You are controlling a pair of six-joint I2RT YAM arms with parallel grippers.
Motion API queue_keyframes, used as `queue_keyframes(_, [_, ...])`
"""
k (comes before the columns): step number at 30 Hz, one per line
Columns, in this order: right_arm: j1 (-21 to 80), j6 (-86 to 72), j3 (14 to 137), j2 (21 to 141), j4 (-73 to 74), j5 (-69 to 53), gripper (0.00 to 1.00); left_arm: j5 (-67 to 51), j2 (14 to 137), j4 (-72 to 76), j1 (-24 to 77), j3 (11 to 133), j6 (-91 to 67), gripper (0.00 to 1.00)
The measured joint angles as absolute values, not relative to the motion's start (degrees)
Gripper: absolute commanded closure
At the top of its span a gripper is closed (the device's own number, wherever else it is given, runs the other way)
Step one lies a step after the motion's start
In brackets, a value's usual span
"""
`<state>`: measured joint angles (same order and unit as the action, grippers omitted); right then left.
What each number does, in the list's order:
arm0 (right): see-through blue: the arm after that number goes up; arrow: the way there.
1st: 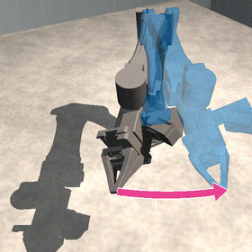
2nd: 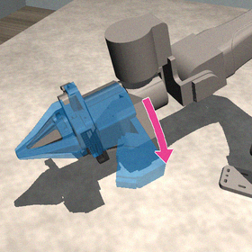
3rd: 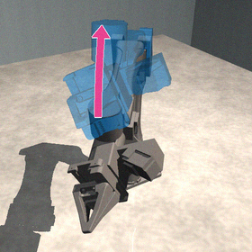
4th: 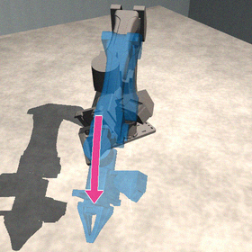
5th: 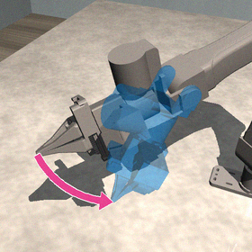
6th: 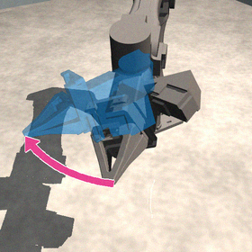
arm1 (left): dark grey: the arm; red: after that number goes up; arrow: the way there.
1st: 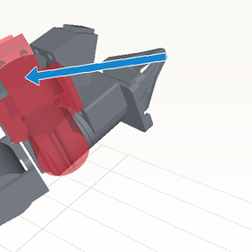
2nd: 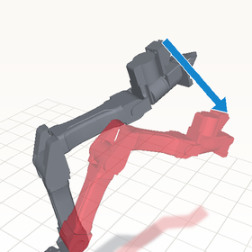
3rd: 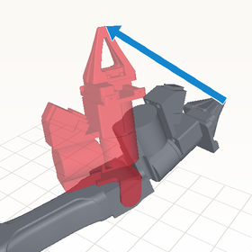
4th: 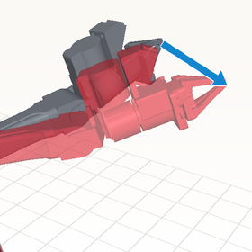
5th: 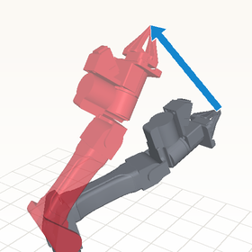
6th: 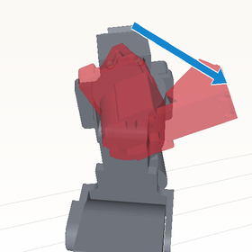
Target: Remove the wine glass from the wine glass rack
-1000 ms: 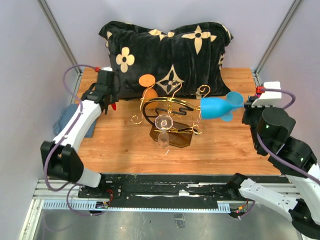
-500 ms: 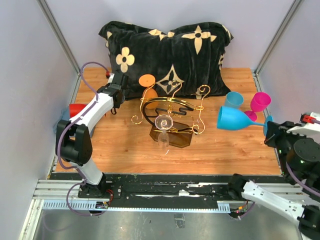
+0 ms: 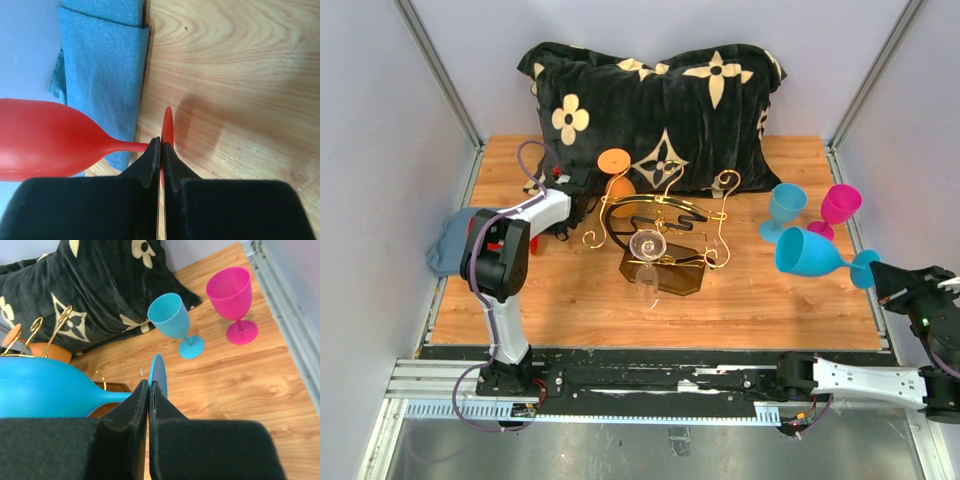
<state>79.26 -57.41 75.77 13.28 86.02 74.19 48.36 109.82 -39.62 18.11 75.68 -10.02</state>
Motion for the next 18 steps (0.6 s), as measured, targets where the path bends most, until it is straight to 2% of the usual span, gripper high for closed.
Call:
queue_keyframes(6, [83.66, -61.47, 70.22, 3.66, 87.99, 75.29, 0.99, 50.11, 110.74, -39.11, 18.24, 75.09, -10.13, 0.99])
queue_keyframes(18, [84.34, -61.43, 67.07, 5.06, 88.2, 79.59, 0.99, 51.48, 113.01, -38.44, 19.03, 75.53, -9.32, 0.99])
